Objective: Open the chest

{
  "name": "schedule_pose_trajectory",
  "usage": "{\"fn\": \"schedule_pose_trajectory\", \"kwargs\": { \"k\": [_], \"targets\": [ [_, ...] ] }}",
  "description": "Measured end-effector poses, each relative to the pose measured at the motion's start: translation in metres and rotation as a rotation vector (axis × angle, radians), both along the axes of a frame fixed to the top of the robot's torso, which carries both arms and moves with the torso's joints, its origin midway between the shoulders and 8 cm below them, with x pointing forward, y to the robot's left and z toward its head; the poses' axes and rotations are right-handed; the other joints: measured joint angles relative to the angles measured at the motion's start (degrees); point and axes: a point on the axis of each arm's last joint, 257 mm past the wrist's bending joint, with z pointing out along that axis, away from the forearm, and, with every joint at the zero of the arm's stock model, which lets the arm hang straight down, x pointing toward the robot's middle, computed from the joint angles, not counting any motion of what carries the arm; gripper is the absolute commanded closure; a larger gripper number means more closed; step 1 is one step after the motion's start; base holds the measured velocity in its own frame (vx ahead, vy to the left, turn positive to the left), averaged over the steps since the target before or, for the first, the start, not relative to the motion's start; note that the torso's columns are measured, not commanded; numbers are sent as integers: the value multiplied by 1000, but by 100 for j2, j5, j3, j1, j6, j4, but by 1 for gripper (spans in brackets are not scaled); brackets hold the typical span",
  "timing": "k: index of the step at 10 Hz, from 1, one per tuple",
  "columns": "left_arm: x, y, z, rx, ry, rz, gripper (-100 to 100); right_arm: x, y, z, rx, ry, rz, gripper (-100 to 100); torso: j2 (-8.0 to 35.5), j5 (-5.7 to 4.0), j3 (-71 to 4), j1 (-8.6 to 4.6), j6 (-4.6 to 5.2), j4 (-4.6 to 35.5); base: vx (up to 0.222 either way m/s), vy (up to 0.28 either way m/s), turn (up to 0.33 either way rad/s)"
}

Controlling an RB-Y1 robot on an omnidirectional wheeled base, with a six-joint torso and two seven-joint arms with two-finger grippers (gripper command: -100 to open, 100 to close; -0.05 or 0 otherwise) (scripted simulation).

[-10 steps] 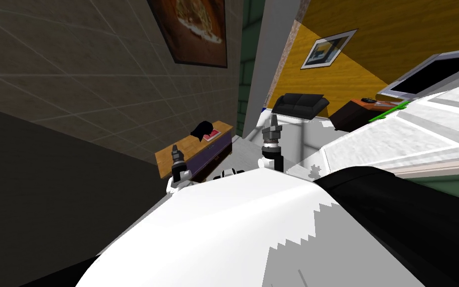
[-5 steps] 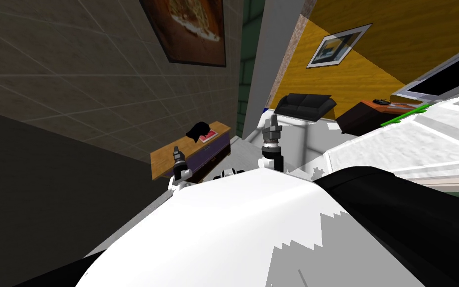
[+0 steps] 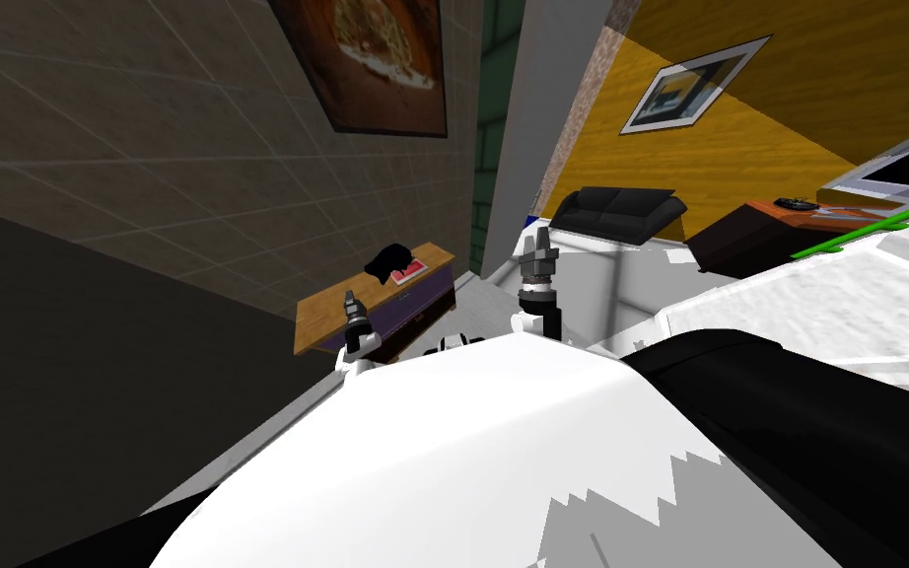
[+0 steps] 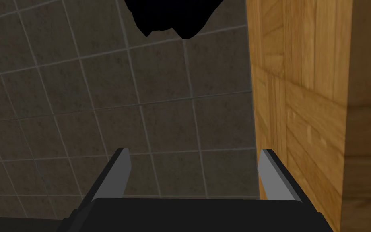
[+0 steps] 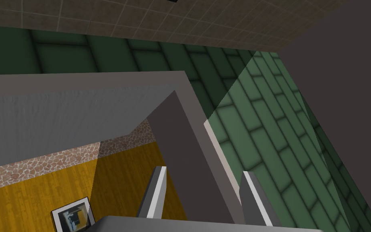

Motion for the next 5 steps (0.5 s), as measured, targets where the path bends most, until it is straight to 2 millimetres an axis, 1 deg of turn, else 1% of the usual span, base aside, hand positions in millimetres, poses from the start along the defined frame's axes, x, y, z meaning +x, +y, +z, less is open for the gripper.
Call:
{"fn": "schedule_pose_trajectory", "kwargs": {
  "k": [1, 2, 3, 4, 5],
  "targets": [
    [2, 3, -4, -2, 7, 4, -100, 0, 0, 0, 0, 0, 0, 0, -8, 13, -3, 16, 12, -6, 6, -114, 82],
    [5, 7, -4, -8, 7, 8, -100, 0, 0, 0, 0, 0, 0, 0, -16, 17, -8, -13, 10, -18, 18, -105, 59],
    [6, 8, -8, -17, 14, 12, -100, 0, 0, 0, 0, 0, 0, 0, -24, 23, -12, -9, 13, -28, 14, -42, 8],
    [8, 10, -13, -20, 21, 15, -100, 0, 0, 0, 0, 0, 0, 0, -36, 35, -18, 15, 24, -32, 29, -93, 70],
    [6, 12, -17, -31, 28, 19, -100, 0, 0, 0, 0, 0, 0, 0, -44, 36, -24, 3, 13, -40, 32, -116, 75]
  ]
}}
